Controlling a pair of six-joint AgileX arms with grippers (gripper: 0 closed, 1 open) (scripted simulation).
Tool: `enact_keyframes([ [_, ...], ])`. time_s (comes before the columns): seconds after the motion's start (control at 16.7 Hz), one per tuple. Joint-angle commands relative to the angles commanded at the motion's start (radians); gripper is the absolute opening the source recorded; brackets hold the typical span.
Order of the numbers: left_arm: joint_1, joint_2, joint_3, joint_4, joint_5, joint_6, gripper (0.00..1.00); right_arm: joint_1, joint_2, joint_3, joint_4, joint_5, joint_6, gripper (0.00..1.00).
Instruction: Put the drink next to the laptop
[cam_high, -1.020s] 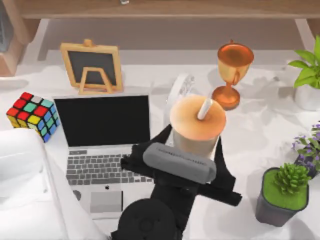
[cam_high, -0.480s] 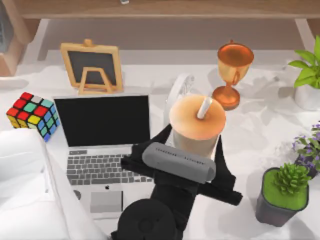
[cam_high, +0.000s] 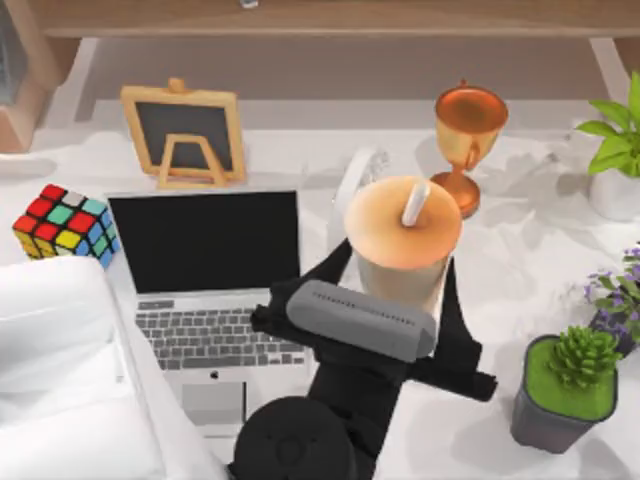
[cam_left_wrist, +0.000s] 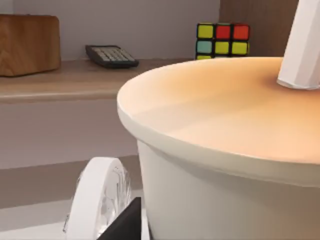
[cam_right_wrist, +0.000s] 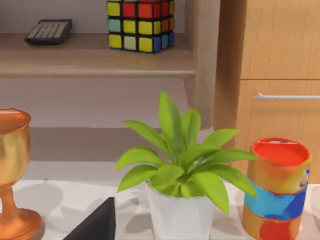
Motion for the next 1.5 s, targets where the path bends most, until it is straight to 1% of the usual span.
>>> enact_keyframes([
  [0.42,0.000,0.077,-0.006,0.059,-0.007,0.003,0.00,0.000,0.000,0.000,0.000,0.000,0.000,1.00],
  [0.66,-0.001,0.125,-0.036,0.050,-0.014,-0.013,0.00,0.000,0.000,0.000,0.000,0.000,0.000,1.00],
  [0.9,-0.001,0.127,-0.037,0.049,-0.014,-0.013,0.00,0.000,0.000,0.000,0.000,0.000,0.000,1.00],
  [1.5,-0.001,0.127,-0.037,0.049,-0.014,-0.013,0.75,0.000,0.000,0.000,0.000,0.000,0.000,1.00],
])
